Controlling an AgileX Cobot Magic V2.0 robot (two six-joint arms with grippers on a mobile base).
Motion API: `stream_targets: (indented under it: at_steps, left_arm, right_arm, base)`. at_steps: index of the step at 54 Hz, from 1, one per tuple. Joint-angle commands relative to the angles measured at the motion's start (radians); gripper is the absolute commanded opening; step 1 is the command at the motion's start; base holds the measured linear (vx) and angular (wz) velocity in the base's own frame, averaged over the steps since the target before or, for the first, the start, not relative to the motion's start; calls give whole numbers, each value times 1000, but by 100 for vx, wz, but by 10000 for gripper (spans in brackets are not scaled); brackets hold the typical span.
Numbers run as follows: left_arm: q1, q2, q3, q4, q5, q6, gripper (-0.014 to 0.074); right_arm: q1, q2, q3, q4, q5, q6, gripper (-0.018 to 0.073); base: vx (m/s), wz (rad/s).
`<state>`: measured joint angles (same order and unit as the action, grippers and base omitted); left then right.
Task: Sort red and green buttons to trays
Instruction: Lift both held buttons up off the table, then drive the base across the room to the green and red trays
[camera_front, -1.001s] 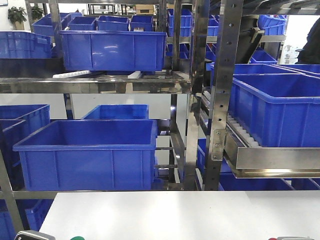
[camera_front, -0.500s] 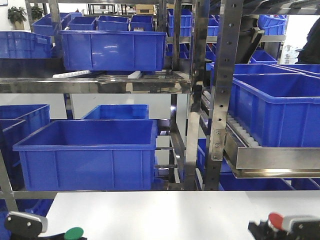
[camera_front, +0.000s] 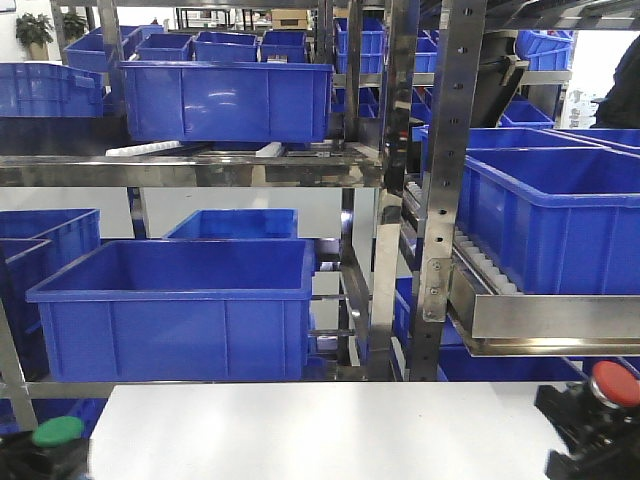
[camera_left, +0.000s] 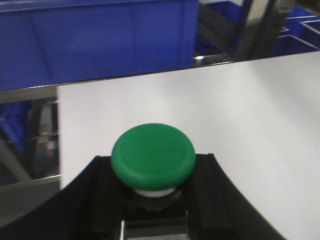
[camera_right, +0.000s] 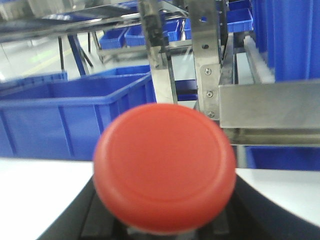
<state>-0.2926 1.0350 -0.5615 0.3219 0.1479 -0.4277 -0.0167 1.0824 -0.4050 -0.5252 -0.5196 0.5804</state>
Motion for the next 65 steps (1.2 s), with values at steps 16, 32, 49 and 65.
stream_targets:
  at_steps: [16, 32, 49, 65]
  left_arm:
    - [-63, -454, -38, -401, 295, 451, 0]
    - [-63, -560, -38, -389, 229, 461, 0]
    - [-63, -560, -38, -388, 230, 460, 0]
    - [-63, -560, -38, -388, 230, 460, 0]
  right_arm:
    - [16, -628, -24, -1018, 125, 925, -10]
    - [15, -664, -26, -1250, 123, 1207, -10]
    - [15, -664, -26, -1249, 126, 1207, -10]
    - [15, -664, -26, -1249, 126, 1207, -10]
  base:
    - [0, 0]
    - [0, 0]
    - [0, 0]
    - [0, 0]
